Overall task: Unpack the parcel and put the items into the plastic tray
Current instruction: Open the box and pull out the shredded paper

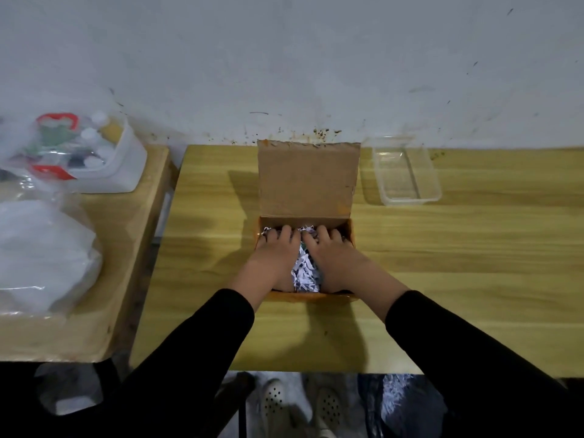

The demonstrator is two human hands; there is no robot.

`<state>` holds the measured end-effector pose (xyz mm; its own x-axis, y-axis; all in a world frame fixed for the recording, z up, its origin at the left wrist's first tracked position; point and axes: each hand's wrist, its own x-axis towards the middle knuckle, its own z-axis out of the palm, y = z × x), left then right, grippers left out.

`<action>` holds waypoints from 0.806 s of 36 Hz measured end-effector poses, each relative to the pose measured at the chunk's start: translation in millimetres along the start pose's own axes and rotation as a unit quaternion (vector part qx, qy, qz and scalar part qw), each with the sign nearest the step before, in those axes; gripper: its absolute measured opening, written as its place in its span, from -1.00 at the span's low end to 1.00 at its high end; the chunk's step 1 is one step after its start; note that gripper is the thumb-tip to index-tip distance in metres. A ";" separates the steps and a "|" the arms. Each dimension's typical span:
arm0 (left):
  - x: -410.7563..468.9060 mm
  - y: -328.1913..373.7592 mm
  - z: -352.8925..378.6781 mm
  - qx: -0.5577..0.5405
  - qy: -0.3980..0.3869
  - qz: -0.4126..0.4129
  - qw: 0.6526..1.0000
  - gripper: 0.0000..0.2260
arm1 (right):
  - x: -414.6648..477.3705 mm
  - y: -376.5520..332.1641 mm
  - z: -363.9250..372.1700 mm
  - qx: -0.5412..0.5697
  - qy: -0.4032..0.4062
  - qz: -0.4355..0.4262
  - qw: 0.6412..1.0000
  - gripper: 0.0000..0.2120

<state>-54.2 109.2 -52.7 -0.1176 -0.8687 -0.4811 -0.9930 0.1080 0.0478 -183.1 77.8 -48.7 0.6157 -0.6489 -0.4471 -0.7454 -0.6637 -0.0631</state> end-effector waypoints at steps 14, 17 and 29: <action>2.9 -6.8 4.2 -0.099 0.000 0.036 0.994 -0.37 | 4.1 5.5 6.9 0.107 0.001 -0.028 0.994 -0.28; 3.0 -7.2 3.0 -0.115 0.002 0.039 0.993 -0.48 | 3.7 6.1 9.1 0.118 0.015 -0.035 0.992 -0.25; -4.0 -5.2 -6.5 -0.132 -0.002 0.032 0.991 -0.73 | 2.8 4.8 9.4 0.086 0.030 -0.035 0.995 -0.40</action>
<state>-48.6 109.0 -45.3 -0.1802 -0.8618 -0.4741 -0.9520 0.0316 0.3044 -187.4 76.3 -58.7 0.6783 -0.6270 -0.3831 -0.7293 -0.6383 -0.2465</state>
